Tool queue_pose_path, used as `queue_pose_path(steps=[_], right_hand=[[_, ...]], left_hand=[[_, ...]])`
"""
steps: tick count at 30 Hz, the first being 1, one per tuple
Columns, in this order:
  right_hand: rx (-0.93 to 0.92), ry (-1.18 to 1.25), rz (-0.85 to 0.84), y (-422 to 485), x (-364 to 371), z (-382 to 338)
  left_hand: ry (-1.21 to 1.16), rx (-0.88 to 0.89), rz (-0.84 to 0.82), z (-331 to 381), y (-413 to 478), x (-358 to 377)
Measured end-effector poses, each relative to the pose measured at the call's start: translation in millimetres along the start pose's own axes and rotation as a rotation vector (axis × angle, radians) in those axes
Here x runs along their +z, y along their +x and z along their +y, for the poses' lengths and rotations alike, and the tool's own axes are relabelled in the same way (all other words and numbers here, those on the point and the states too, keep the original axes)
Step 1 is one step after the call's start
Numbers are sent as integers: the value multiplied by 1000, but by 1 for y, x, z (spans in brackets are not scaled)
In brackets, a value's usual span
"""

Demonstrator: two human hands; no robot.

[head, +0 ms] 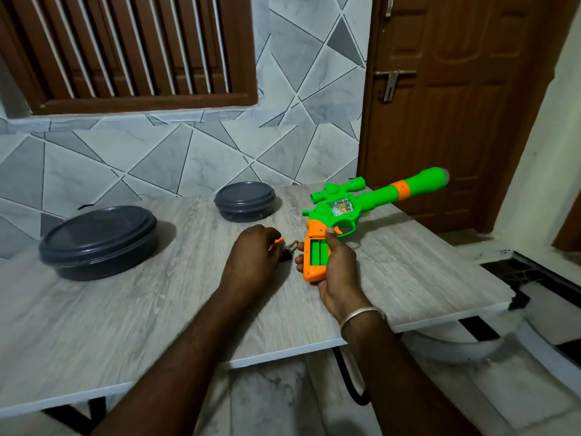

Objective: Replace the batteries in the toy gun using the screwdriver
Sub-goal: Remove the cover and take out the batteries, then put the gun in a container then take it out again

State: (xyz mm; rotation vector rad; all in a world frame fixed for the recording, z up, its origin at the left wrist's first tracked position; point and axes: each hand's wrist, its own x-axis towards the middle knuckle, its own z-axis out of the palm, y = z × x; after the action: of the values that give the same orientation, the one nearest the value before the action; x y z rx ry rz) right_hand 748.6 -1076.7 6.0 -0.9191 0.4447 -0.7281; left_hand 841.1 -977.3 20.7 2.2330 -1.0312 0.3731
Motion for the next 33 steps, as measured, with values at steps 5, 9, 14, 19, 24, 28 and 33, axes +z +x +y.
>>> queue_pose_path(steps=[5,9,14,19,24,28,33], right_hand=[[35,-200,-98,-2,-18,-31],[109,-366,-184,4,-49,-77],[277,-582,-280,6,-84,-124],[529,-798,-393,10,-107,-148],[617,-839,-417,25,-128,-157],[624,-817,-394,34,-141,-158],[542,-835,-294,38,-150,-159]], left_hand=[[-180,54,52,-3,2,2],[-161,251,4,11,-3,16],[18,424,-24,42,-8,29],[72,492,-55,66,-12,44],[-77,434,-237,76,-7,62],[-134,413,-245,87,-2,72],[-160,378,-266,95,3,85]])
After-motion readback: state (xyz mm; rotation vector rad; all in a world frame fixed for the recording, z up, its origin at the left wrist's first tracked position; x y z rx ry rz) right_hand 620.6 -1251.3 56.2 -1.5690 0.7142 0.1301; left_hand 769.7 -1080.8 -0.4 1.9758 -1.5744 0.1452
